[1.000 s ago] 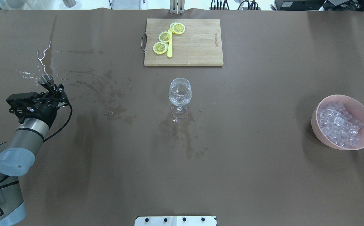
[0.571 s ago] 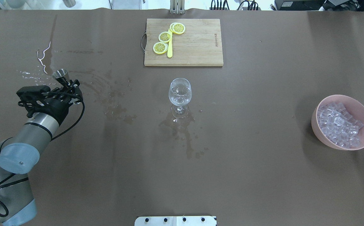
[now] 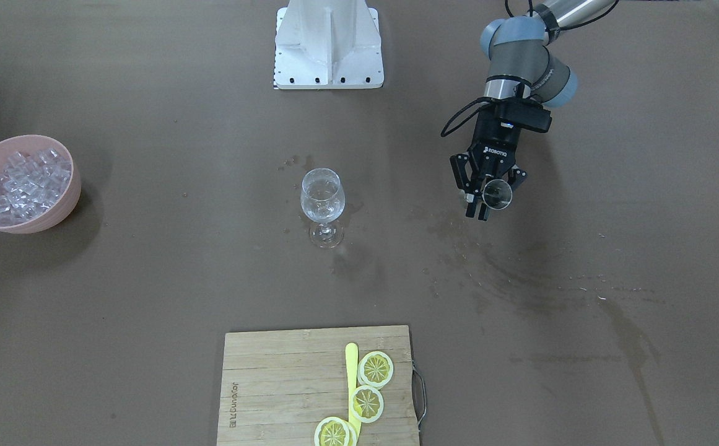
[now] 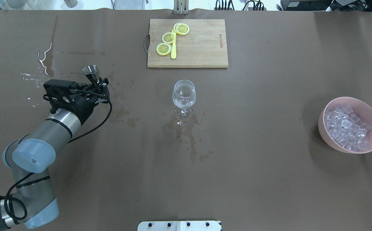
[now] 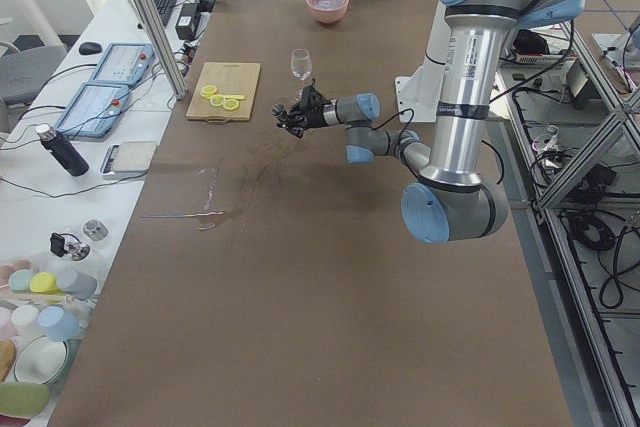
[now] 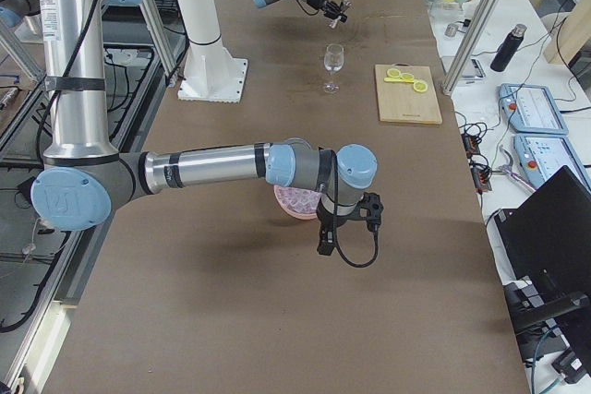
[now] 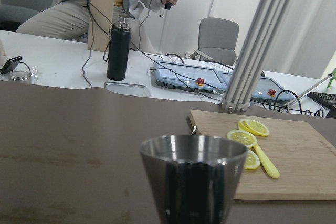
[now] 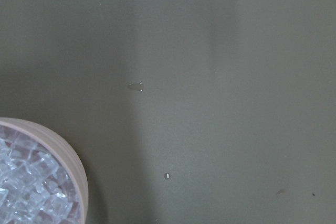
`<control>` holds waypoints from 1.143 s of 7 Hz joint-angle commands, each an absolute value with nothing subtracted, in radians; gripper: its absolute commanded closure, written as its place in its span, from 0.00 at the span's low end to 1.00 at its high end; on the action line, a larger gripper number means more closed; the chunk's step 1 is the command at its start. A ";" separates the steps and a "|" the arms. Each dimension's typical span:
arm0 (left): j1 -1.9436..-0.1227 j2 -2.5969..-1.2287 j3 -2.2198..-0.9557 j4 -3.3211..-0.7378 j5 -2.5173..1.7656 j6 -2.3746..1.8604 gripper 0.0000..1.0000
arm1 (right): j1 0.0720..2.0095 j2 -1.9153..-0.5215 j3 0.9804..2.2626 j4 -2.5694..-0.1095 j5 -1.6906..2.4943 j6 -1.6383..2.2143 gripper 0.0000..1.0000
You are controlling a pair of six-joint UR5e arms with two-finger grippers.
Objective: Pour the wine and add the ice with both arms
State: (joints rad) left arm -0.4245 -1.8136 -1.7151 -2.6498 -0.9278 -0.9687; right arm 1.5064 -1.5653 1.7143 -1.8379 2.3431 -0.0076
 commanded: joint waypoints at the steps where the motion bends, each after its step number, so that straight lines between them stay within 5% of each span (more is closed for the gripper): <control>1: -0.416 -1.881 -1.729 -2.658 -0.927 -0.848 1.00 | 1.506 -1.563 1.710 -1.838 2.348 -0.008 0.00; 8: -0.423 -1.954 -1.749 -2.643 -1.253 -0.819 1.00 | 1.505 -1.543 1.689 -1.838 2.350 -0.008 0.00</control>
